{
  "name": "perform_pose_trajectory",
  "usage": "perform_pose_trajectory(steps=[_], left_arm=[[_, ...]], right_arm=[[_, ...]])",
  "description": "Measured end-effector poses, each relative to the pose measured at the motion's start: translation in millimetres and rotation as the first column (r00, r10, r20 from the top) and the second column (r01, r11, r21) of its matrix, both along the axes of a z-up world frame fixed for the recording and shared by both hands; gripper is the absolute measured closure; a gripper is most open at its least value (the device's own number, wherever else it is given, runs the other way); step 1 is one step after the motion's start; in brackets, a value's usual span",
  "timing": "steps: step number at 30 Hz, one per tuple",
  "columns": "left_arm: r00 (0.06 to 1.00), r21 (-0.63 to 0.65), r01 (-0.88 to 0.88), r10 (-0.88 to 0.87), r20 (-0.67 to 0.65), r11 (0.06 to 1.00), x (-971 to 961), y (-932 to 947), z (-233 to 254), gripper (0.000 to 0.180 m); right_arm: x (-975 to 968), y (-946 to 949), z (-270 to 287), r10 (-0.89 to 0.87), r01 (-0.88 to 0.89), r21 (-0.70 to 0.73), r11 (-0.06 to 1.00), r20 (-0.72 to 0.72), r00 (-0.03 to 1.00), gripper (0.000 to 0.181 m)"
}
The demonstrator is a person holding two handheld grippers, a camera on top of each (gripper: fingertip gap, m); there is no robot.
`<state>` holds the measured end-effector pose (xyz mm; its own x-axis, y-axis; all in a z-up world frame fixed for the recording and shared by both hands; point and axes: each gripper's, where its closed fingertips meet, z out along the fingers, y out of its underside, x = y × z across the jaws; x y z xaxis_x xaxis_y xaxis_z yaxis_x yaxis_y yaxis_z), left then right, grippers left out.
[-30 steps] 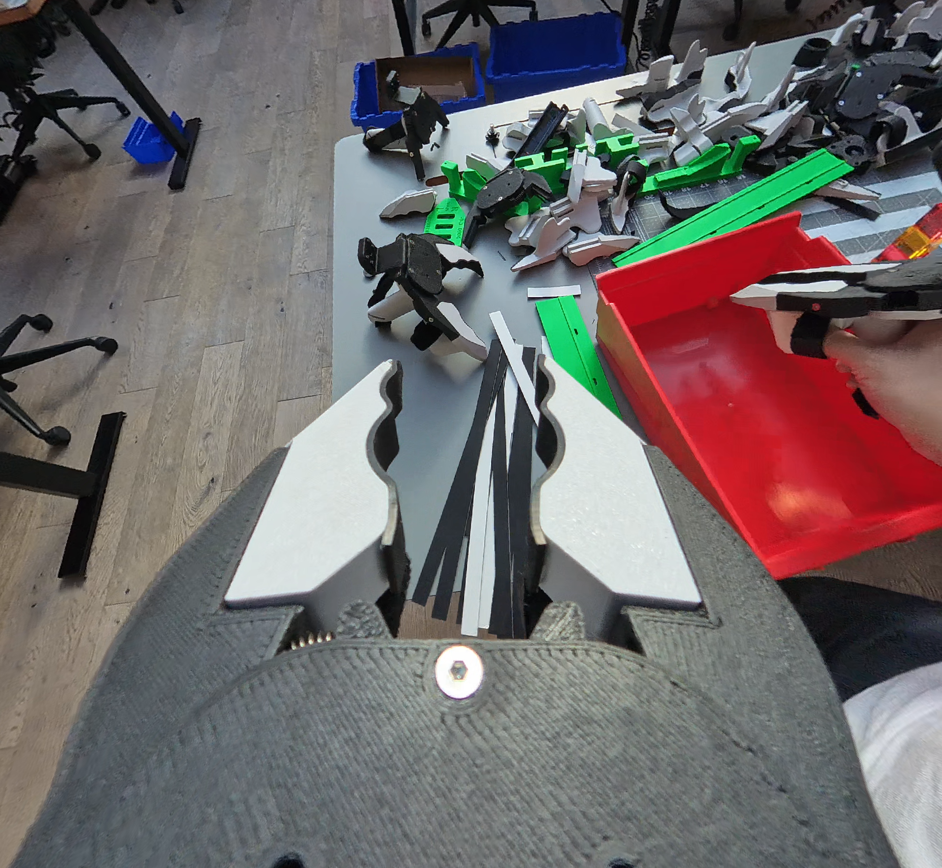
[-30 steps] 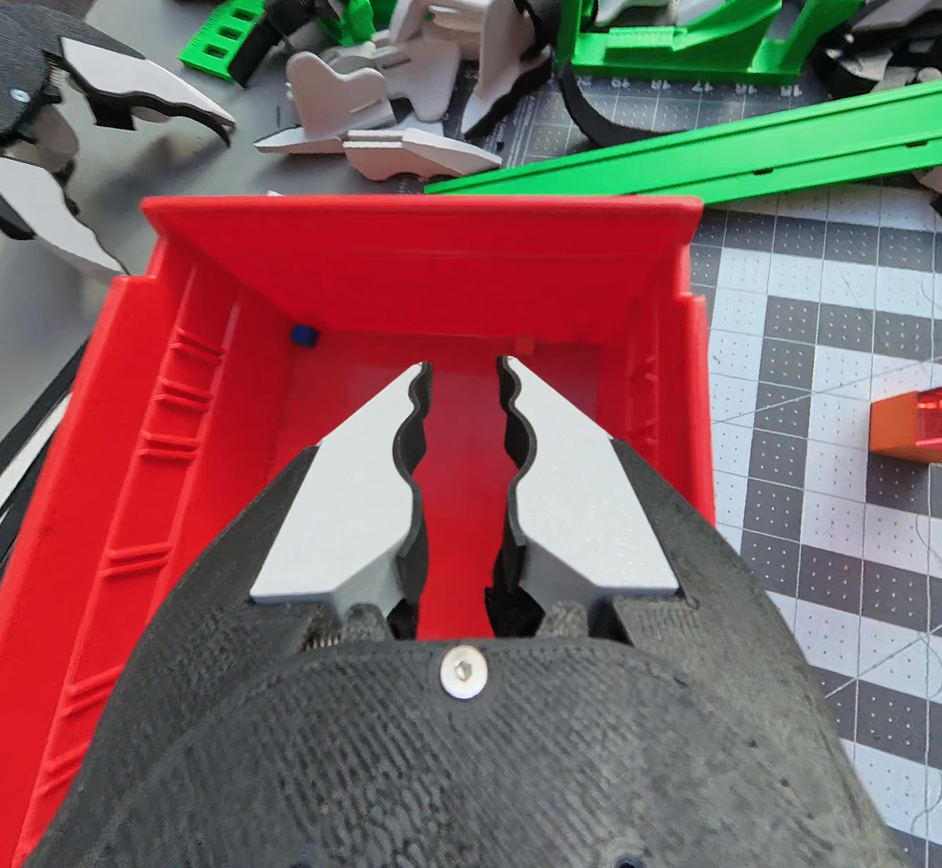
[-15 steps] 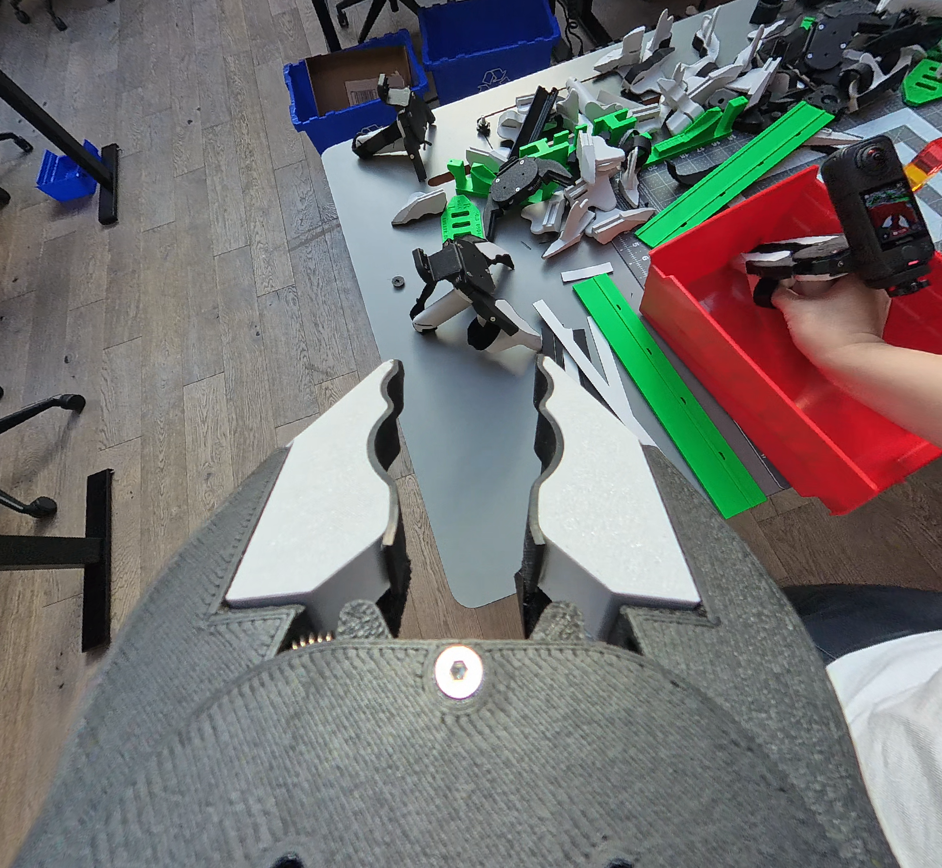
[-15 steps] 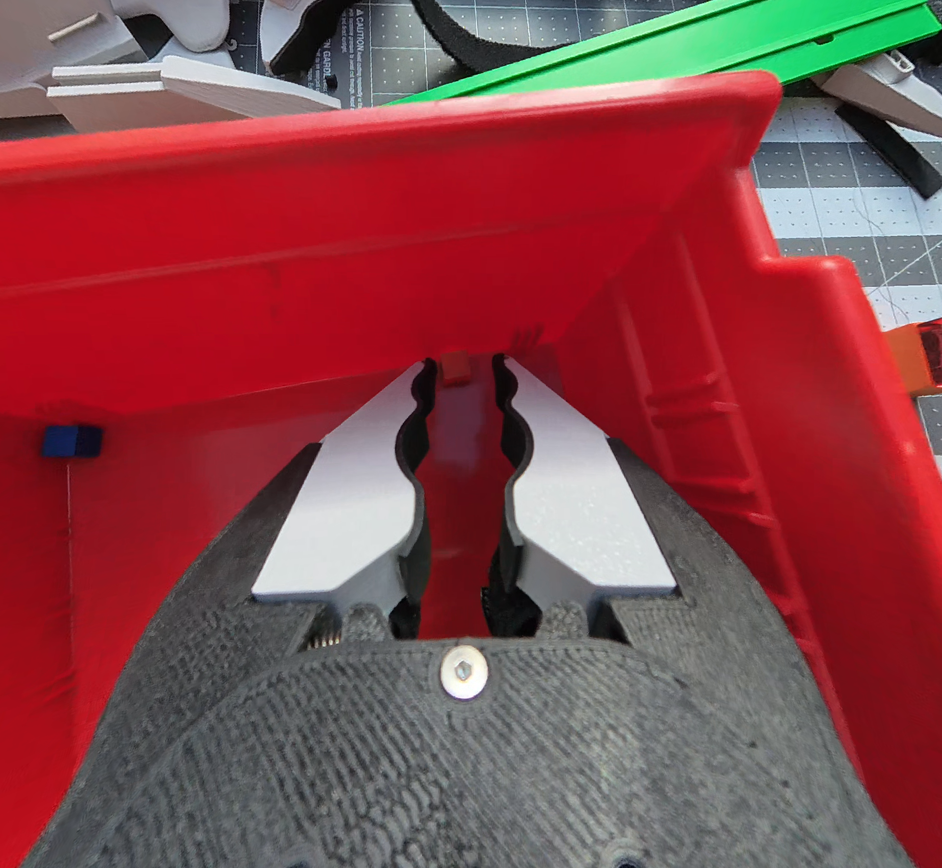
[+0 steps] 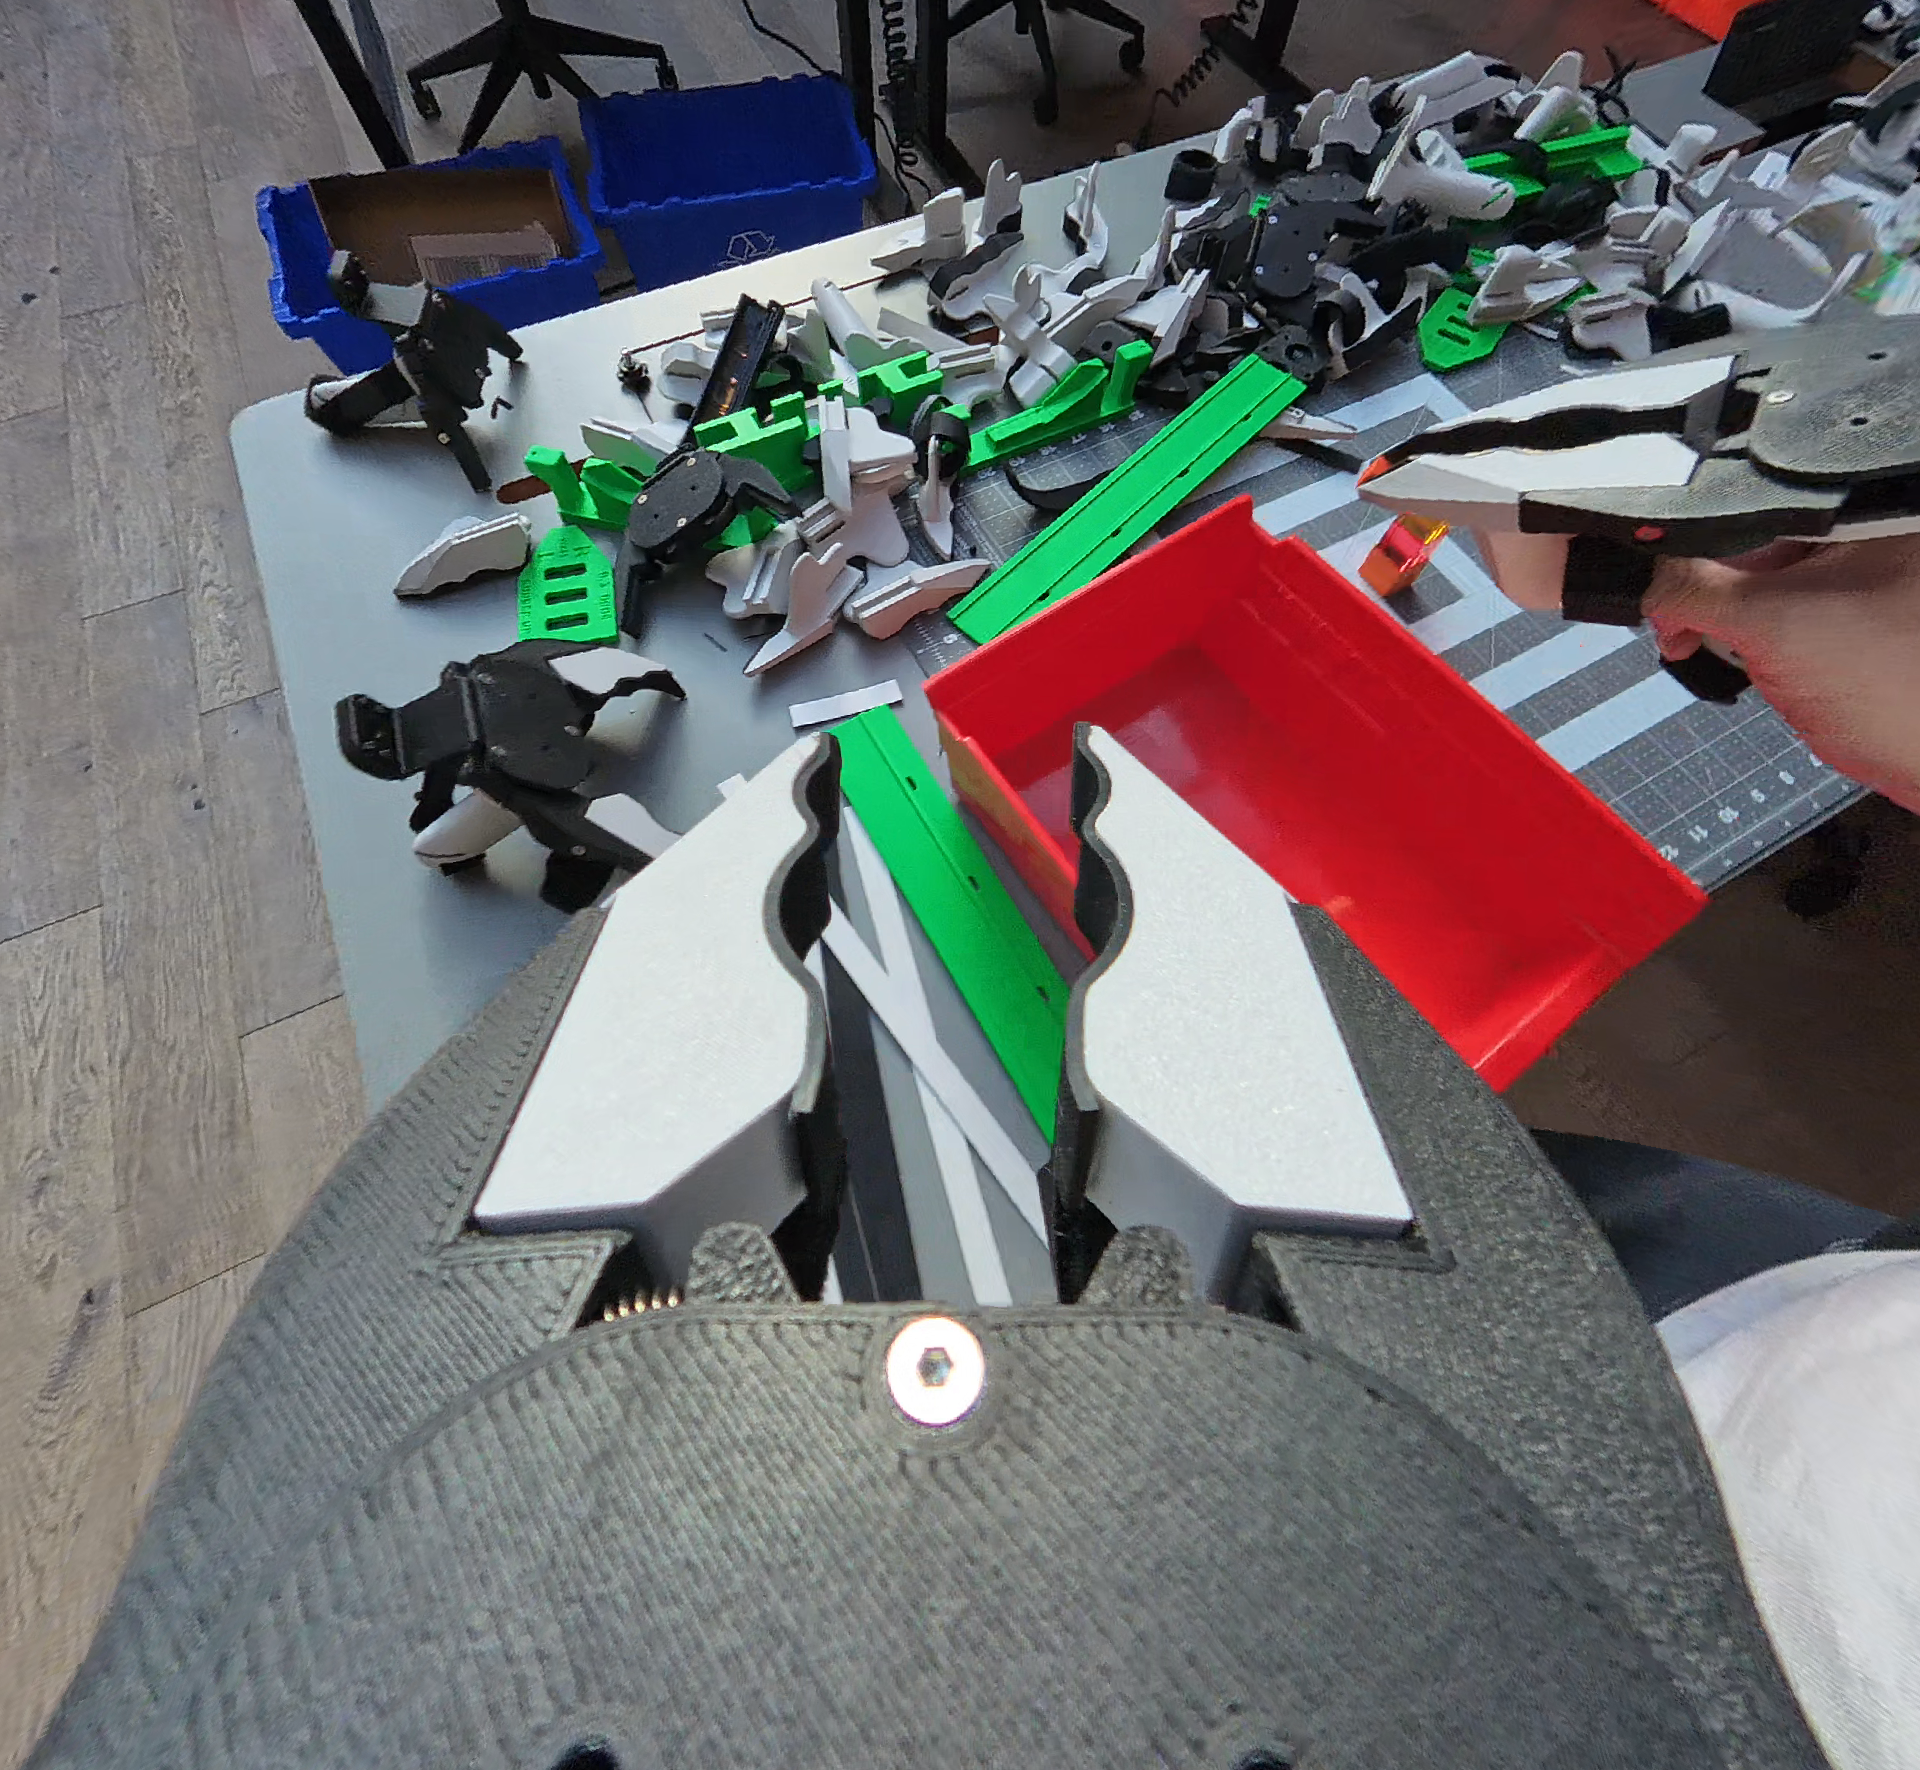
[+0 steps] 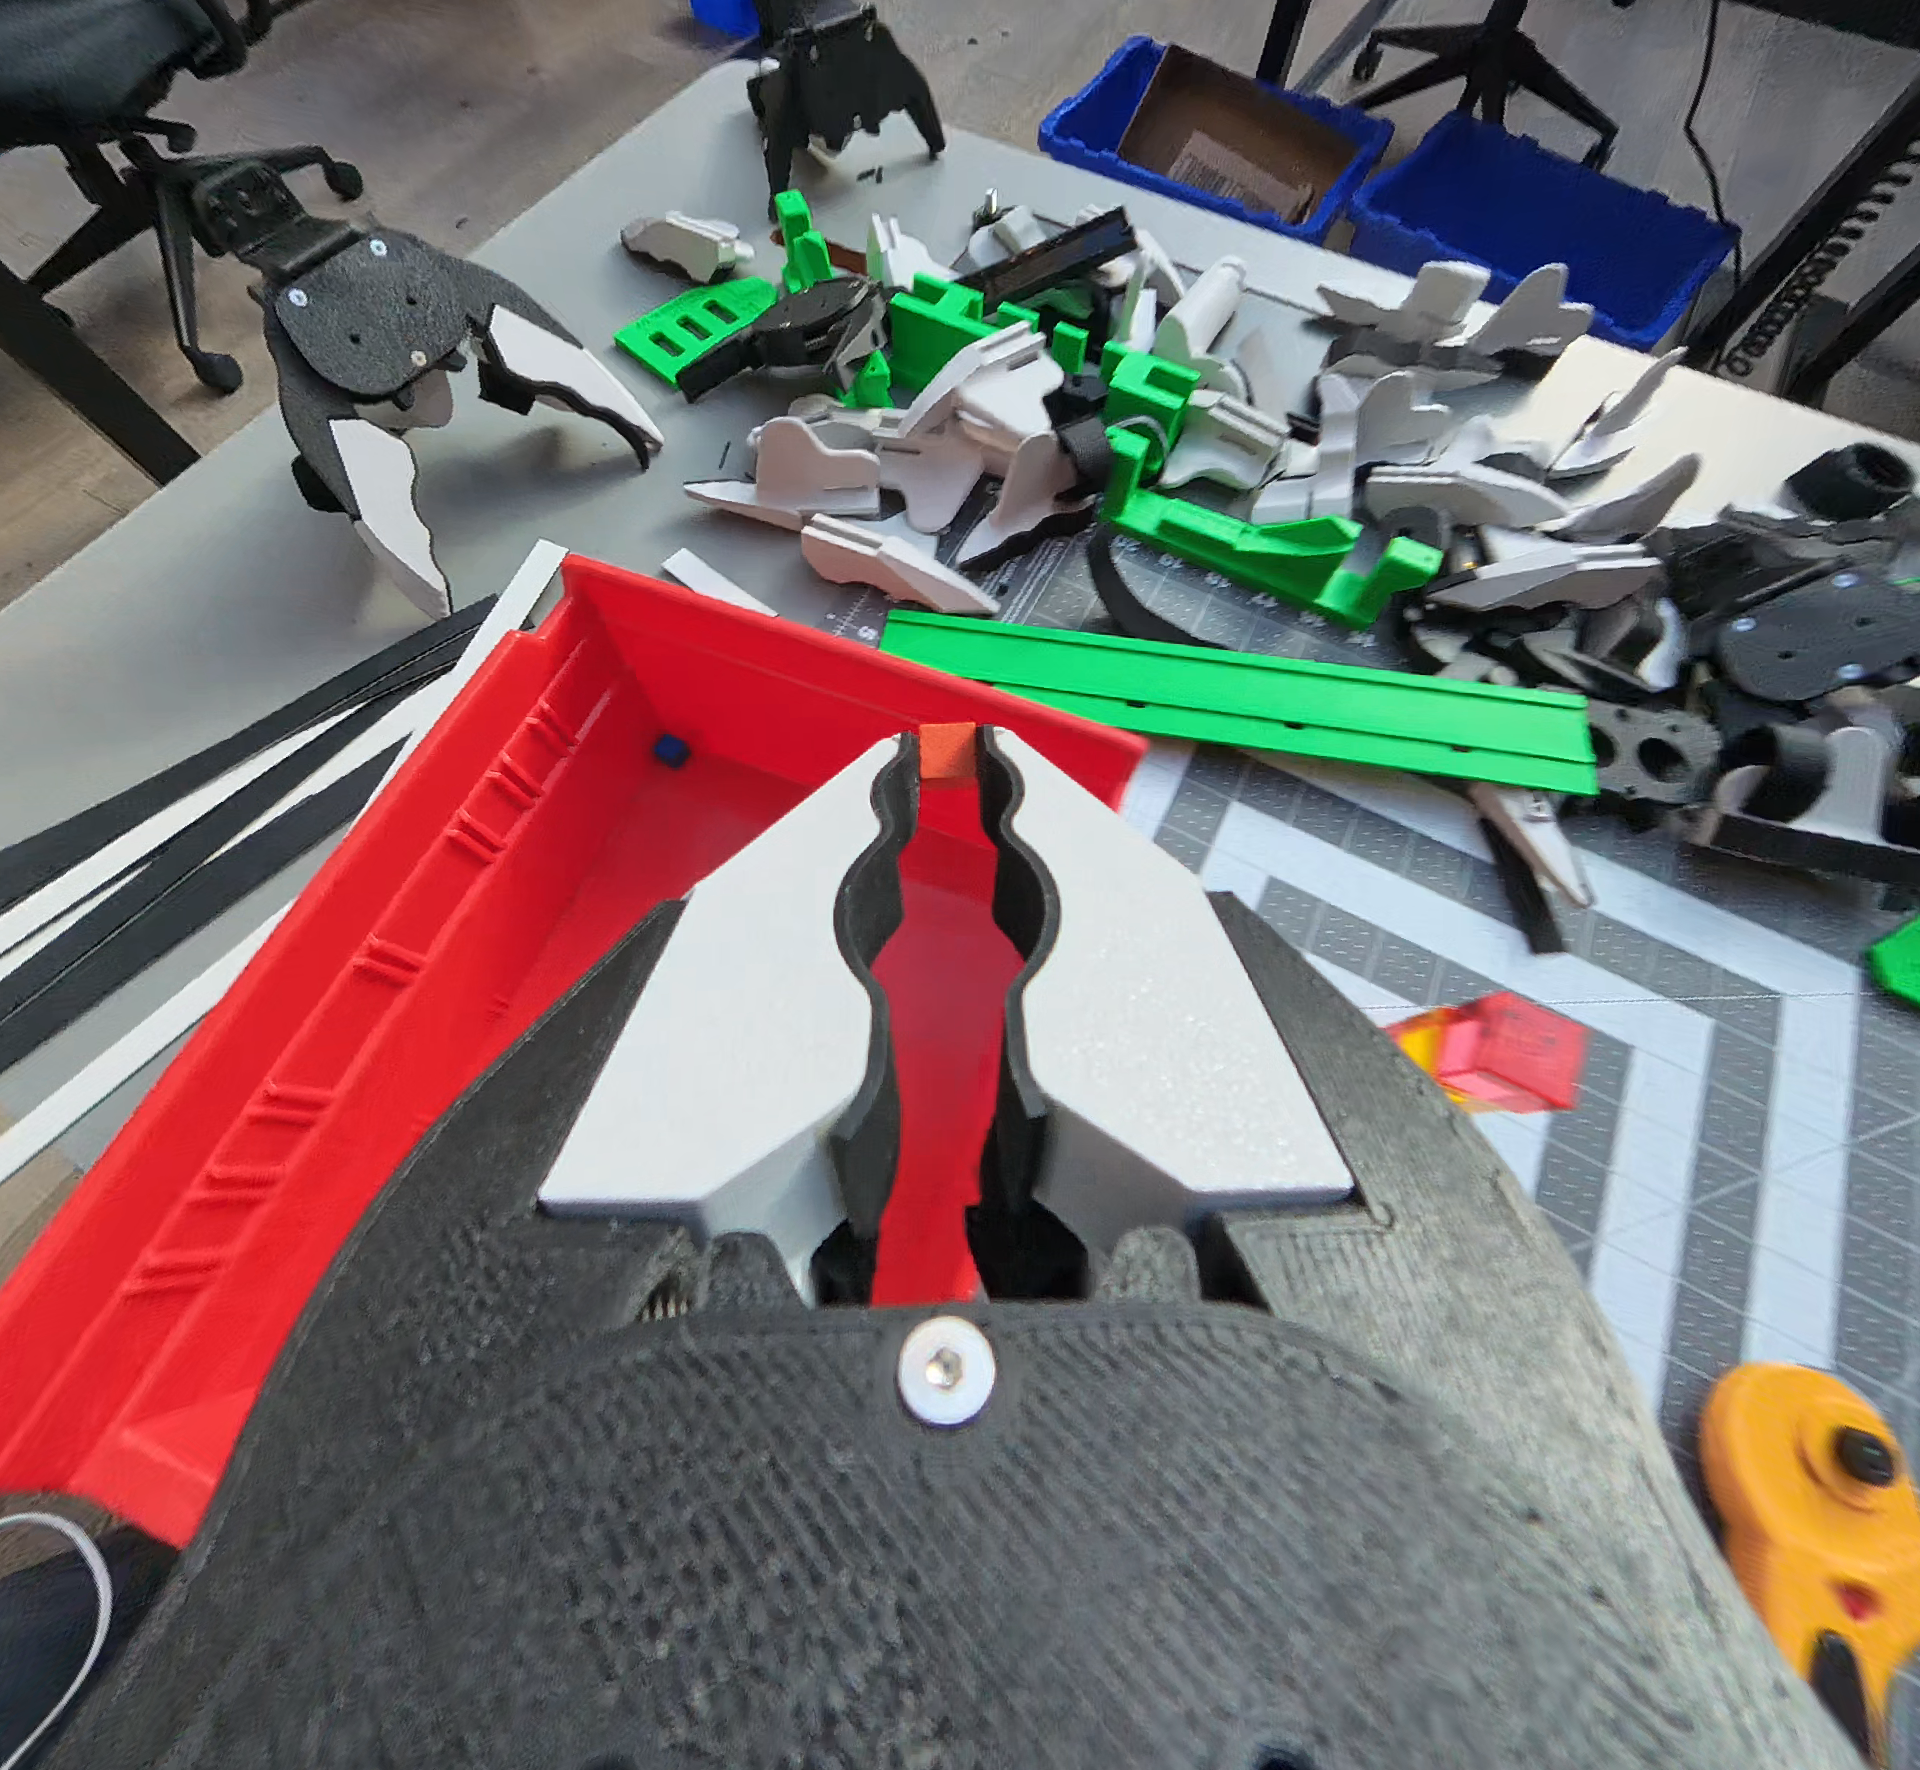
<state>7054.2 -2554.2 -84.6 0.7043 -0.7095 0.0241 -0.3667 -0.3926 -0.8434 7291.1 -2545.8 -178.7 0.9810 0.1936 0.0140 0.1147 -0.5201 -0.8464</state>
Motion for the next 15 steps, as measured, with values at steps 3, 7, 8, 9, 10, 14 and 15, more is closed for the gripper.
perform_pose_trajectory(steps=[3, 7, 8, 9, 10, 14, 15], left_arm=[[0.998, -0.021, -0.031, 0.032, 0.055, 0.999, 57.1, -9.8, -13.8, 0.136], [0.968, -0.081, -0.148, 0.161, 0.193, 0.986, 126.6, -18.1, -25.0, 0.137], [0.961, -0.101, -0.154, 0.173, 0.218, 0.983, 143.0, -23.4, -26.6, 0.137], [0.96, -0.121, -0.147, 0.171, 0.221, 0.982, 157.9, -29.9, -28.0, 0.136], [0.965, -0.13, -0.147, 0.171, 0.199, 0.981, 167.8, -35.7, -29.4, 0.136], [0.968, -0.094, -0.214, 0.223, 0.11, 0.972, 177.6, -52.0, -21.6, 0.135], [0.964, -0.094, -0.232, 0.242, 0.107, 0.968, 177.7, -56.3, -20.2, 0.135]], right_arm=[[75.5, -15.9, 18.6, 0.156, -0.156, -0.013, 0.988, -0.036, 0.987, 0.172], [146.0, -19.6, -14.9, 0.377, -0.379, -0.169, 0.91, -0.043, 0.925, 0.171], [156.2, -17.6, -22.0, 0.422, -0.418, -0.195, 0.888, -0.021, 0.906, 0.171], [160.7, -16.2, -27.0, 0.471, -0.464, -0.209, 0.861, -0.017, 0.882, 0.171], [159.6, -16.0, -29.8, 0.527, -0.521, -0.212, 0.827, -0.033, 0.849, 0.171], [160.7, -13.4, -57.7, 0.665, -0.647, -0.278, 0.711, -0.034, 0.746, 0.171], [162.9, -13.1, -65.9, 0.693, -0.663, -0.303, 0.685, -0.013, 0.721, 0.171]])
